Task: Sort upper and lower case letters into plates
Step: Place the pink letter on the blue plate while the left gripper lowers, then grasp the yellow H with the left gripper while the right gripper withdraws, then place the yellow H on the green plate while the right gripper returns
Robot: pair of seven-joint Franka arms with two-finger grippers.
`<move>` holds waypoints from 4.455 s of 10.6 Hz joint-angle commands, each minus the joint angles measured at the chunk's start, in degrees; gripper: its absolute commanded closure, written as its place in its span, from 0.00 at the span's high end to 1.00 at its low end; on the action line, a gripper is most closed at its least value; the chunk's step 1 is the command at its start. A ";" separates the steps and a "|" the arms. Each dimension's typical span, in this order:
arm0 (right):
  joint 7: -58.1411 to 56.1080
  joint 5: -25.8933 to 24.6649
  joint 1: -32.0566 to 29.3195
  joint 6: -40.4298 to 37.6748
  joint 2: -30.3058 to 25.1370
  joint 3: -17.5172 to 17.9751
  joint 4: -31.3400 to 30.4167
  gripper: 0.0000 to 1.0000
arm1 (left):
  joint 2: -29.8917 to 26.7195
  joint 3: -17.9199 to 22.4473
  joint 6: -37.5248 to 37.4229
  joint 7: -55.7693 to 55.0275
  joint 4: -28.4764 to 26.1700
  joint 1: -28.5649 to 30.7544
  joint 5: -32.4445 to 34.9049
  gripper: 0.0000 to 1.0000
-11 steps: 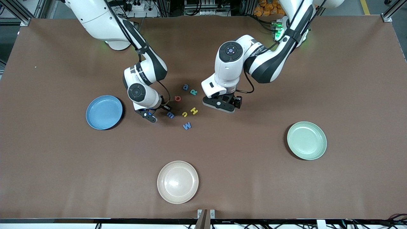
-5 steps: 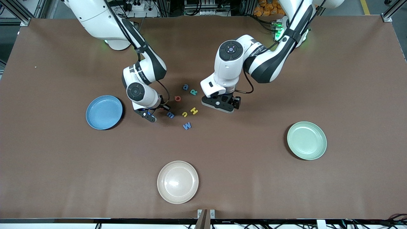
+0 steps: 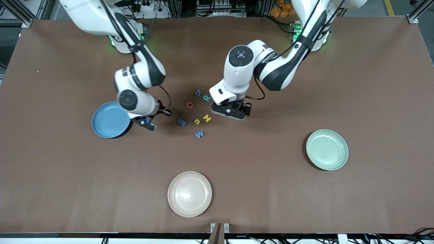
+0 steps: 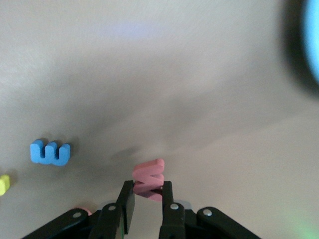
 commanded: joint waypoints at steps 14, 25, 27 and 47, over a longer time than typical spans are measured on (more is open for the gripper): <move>-25.17 -8.70 -29.11 -0.31 1.64 -0.03 0.56 0.00 | 17.58 -0.06 10.78 19.22 6.49 -7.82 5.35 0.79; -23.41 -8.52 -25.33 -5.14 1.55 0.67 10.56 1.00 | 23.04 0.29 10.52 19.05 12.38 -9.40 5.35 0.72; -23.49 -8.61 -23.75 -3.66 1.73 0.59 12.15 1.00 | 23.22 0.37 10.43 19.14 12.38 -9.40 5.35 0.71; -13.42 -11.67 -8.74 0.95 12.26 9.64 26.54 1.00 | 4.48 -0.24 -16.11 48.58 4.47 33.55 -1.24 0.00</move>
